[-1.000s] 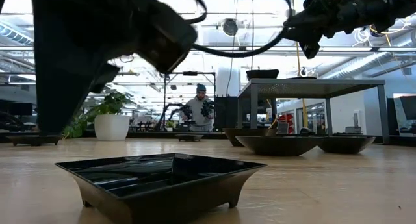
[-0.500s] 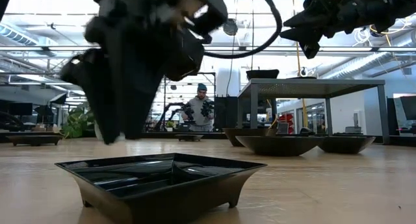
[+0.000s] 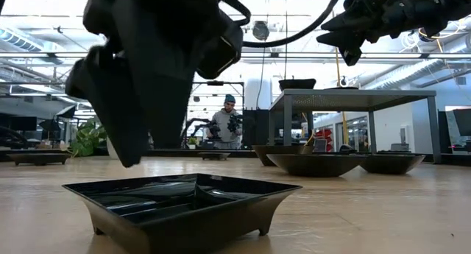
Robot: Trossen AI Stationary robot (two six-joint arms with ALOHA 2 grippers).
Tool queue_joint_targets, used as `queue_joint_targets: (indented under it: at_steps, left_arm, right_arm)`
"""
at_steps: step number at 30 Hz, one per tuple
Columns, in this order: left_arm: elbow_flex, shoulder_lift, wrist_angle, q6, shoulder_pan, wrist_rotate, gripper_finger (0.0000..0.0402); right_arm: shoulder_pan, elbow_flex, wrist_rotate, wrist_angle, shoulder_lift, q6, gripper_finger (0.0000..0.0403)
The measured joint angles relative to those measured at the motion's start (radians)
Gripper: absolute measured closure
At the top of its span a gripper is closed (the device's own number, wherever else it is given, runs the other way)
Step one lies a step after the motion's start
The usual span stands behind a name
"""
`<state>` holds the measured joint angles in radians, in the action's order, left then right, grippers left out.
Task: Pick & Place Mini shaped plates
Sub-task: Move the square plate to the center of the table
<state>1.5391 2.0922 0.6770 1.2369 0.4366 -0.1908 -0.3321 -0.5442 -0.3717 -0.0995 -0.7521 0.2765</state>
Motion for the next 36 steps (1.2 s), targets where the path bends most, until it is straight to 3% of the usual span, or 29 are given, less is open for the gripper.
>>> queue_joint_targets:
  at_steps: [9, 22, 27, 33, 36]
  left_arm:
    - [0.001, 0.014, -0.071, -0.071, 0.007, 0.019, 0.0241]
    - [0.002, 0.063, -0.115, -0.089, 0.043, 0.031, 0.0246]
    - [0.002, 0.064, -0.127, -0.121, 0.043, 0.035, 0.0290]
    - [0.002, 0.065, -0.139, -0.174, 0.026, 0.025, 0.0383]
    - [0.002, 0.065, -0.153, -0.209, 0.008, 0.000, 0.0391]
  right_arm:
    - [0.000, 0.000, 0.000, 0.000, 0.000, -0.001, 0.0287]
    - [0.000, 0.000, 0.000, 0.011, 0.000, -0.026, 0.0287]
    - [0.000, 0.000, 0.000, 0.010, 0.000, -0.038, 0.0287]
    - [0.000, 0.000, 0.000, 0.007, 0.000, -0.039, 0.0287]
    - [0.000, 0.000, 0.000, 0.007, 0.000, -0.055, 0.0287]
